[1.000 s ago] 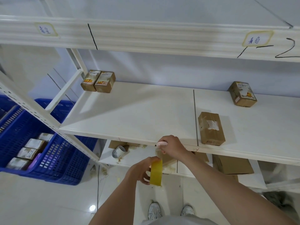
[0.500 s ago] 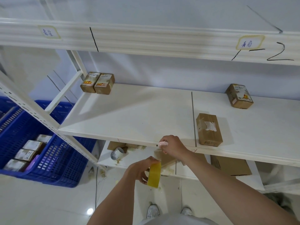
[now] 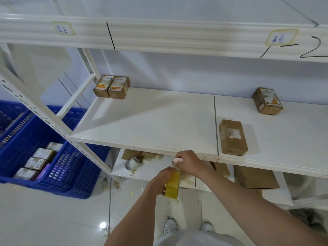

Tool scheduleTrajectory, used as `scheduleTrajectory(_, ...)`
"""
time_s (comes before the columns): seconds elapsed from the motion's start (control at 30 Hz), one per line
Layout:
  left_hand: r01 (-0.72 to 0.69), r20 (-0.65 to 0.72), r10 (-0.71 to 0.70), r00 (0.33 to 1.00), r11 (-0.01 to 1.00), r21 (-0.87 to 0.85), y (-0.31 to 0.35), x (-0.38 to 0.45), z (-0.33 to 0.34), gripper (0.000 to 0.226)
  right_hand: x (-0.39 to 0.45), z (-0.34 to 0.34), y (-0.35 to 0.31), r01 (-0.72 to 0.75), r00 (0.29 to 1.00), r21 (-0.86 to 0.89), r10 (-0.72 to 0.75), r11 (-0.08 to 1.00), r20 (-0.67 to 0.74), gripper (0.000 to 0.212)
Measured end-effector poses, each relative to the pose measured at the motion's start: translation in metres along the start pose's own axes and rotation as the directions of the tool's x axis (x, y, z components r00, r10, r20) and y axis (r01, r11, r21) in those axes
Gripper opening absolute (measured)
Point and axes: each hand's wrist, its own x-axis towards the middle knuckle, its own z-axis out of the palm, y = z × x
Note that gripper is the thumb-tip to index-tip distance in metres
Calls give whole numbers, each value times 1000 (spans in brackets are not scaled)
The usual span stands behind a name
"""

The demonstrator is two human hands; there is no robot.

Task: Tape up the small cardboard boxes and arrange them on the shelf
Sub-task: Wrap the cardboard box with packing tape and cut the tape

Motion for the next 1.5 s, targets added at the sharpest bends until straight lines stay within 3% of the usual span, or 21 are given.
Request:
scheduleTrajectory(0.27, 0, -37, -5, 999, 992, -128, -1, 2, -4, 42, -1, 9, 2, 3, 997, -39, -6, 999, -76, 11)
scheduleTrajectory(0.47, -24, -86, 14, 996, 994, -111, 1, -3, -6, 45, 0, 10, -2, 11, 996, -48, -15, 999, -89, 7)
scheduleTrajectory(1.5, 63, -91, -75, 993, 990, -129, 9, -11, -2, 43, -10, 0, -27, 36, 996, -278, -13, 960, 83, 19)
